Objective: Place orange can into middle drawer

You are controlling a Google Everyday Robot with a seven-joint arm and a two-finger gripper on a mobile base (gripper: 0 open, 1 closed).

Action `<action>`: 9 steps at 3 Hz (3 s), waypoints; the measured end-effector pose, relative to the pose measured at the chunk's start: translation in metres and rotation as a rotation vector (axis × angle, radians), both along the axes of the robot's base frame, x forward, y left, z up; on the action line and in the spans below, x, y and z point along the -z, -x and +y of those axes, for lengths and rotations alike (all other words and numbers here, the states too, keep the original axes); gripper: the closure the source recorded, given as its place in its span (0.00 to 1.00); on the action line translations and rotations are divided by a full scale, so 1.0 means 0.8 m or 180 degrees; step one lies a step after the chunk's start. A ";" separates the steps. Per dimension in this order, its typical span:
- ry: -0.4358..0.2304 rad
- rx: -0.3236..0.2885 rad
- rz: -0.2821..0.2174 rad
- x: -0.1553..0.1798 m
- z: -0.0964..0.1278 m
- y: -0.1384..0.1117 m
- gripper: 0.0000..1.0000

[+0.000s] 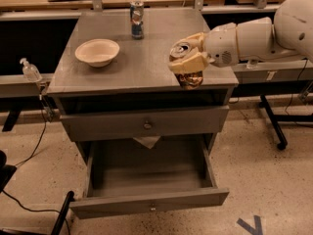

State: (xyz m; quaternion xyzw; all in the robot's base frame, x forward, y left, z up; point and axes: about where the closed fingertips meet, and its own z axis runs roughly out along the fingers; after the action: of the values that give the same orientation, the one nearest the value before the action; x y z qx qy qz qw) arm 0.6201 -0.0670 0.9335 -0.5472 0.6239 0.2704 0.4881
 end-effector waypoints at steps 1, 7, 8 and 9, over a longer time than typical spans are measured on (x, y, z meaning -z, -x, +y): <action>-0.0694 0.0119 -0.0027 0.028 -0.019 -0.007 1.00; -0.1800 -0.0093 -0.0064 0.379 0.002 0.098 1.00; -0.1617 -0.0117 0.0015 0.405 0.006 0.093 1.00; -0.1406 -0.0164 0.0165 0.428 0.011 0.074 1.00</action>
Offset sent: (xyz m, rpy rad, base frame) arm -0.0897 0.0059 -0.2177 0.6787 0.0140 -0.2185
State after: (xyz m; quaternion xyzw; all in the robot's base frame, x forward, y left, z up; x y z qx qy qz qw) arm 0.5609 -0.0579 0.5908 -0.4357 0.5476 0.4269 0.5728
